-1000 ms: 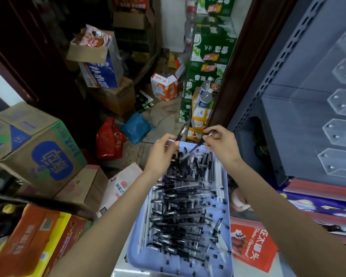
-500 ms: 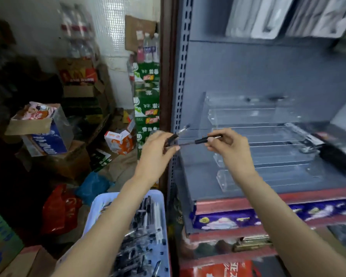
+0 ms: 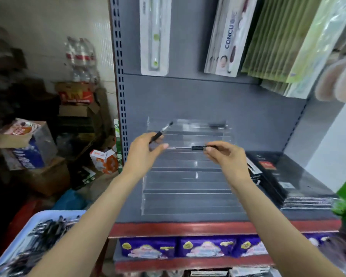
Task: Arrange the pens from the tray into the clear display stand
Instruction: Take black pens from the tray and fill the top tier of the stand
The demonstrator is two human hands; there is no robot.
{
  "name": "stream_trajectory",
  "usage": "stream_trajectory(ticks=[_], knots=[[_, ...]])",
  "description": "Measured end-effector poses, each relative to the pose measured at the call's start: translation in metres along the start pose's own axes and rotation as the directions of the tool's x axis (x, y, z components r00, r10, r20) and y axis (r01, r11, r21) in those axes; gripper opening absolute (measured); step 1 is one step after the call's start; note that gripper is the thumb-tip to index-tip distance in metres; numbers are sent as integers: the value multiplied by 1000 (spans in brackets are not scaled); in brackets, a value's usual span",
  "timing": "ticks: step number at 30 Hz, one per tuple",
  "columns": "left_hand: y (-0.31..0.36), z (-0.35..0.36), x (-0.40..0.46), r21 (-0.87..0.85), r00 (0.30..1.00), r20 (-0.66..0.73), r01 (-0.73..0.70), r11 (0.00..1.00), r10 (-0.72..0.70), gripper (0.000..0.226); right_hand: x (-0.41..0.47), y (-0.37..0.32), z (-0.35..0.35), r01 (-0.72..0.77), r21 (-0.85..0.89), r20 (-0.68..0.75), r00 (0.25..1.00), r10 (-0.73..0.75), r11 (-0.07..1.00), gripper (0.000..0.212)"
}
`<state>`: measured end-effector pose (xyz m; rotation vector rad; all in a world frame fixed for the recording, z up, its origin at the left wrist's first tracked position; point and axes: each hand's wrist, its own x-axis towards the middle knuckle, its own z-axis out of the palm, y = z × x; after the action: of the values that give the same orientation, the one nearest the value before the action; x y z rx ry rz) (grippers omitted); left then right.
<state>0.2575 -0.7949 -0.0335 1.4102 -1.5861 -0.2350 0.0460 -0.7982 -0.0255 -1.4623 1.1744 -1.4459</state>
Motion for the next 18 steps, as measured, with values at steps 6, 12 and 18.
stream_trajectory(ticks=[6,12,18], knots=[[-14,-11,34,243,993,96,49,969,-75,29,63,7,10,2,32,-38,999,-1,999,17],[-42,-22,77,229,999,-29,38,973,-32,20,125,19,42,59,-112,-62,996,-66,992,27],[-57,-23,98,129,992,-122,44,991,-28,19,165,28,66,112,-274,-1,993,-117,955,7]])
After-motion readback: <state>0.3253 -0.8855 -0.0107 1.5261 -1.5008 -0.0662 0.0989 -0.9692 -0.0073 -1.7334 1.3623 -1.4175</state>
